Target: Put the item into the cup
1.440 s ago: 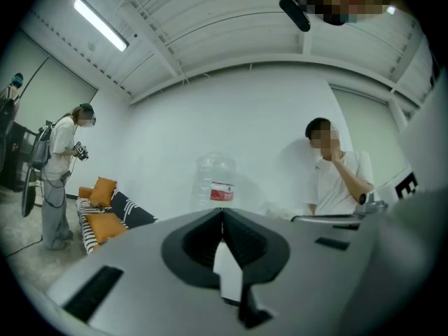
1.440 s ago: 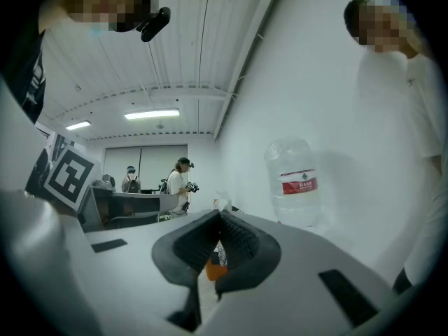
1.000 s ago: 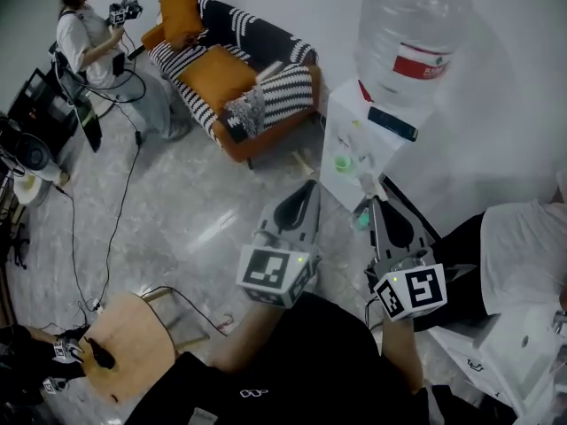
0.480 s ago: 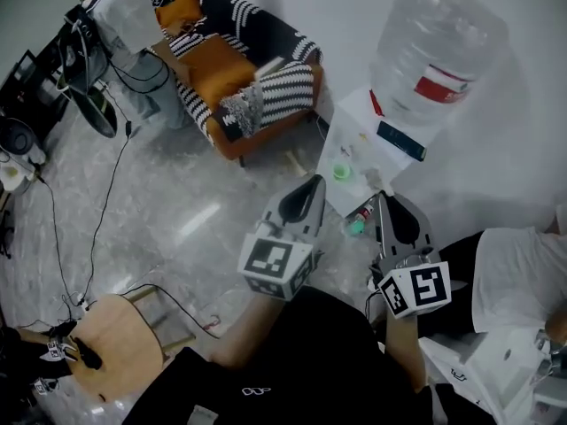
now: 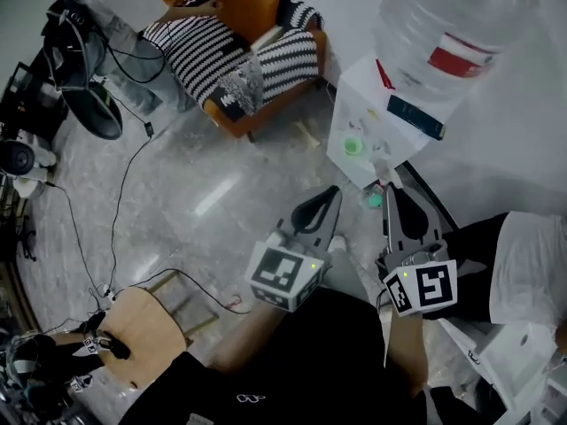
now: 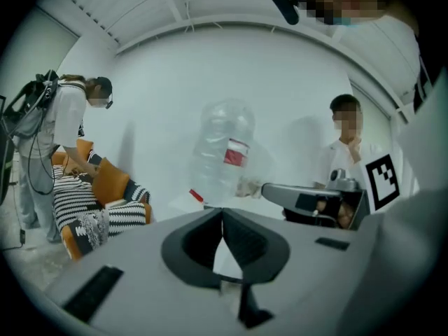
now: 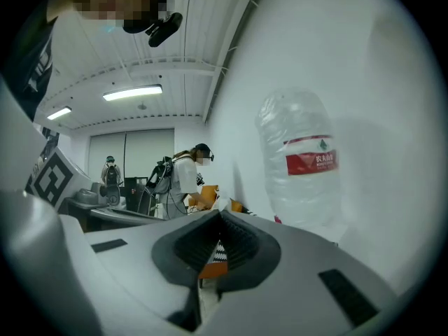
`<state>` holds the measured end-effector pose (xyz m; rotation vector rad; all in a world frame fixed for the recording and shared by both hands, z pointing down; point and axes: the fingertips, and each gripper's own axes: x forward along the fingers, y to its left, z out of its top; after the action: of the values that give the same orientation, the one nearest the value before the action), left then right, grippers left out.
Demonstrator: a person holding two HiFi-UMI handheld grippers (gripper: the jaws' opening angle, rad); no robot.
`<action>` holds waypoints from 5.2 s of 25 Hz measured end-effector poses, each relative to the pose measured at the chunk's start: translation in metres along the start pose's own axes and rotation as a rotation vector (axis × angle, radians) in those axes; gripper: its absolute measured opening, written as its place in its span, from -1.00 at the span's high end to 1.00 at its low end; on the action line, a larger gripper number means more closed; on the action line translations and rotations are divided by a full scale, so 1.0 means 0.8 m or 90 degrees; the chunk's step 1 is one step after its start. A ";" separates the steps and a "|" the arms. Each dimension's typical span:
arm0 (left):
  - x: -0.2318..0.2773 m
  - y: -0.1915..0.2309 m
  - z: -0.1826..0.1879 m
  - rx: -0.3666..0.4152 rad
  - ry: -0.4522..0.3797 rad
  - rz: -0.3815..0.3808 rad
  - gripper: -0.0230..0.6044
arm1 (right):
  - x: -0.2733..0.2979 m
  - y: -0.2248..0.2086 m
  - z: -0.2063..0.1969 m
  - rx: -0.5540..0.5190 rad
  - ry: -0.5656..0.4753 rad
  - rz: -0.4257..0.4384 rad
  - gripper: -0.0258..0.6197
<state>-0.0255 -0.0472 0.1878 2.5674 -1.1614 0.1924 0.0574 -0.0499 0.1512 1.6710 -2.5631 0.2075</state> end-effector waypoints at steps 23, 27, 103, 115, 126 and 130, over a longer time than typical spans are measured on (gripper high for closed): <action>0.171 0.115 -0.262 -0.109 0.172 0.049 0.88 | 0.140 -0.105 -0.294 0.110 0.159 0.001 0.89; 0.183 0.138 -0.298 -0.106 0.186 0.059 0.88 | 0.160 -0.118 -0.340 0.119 0.176 -0.012 0.89; 0.113 0.150 -0.282 -0.091 0.152 0.063 0.88 | 0.145 -0.087 -0.320 0.034 0.148 0.010 0.89; 0.028 0.086 -0.162 -0.084 0.071 0.059 0.88 | 0.053 -0.048 -0.164 0.028 0.102 0.031 0.89; -0.035 0.019 -0.067 0.002 0.005 0.062 0.89 | -0.013 -0.005 -0.053 0.061 -0.011 -0.009 0.89; -0.052 -0.013 -0.026 0.040 -0.016 0.065 0.88 | -0.037 0.017 -0.032 0.059 -0.024 -0.027 0.89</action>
<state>-0.0447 -0.0043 0.1945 2.5732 -1.3171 0.2251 0.0568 -0.0140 0.1719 1.7757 -2.5797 0.3002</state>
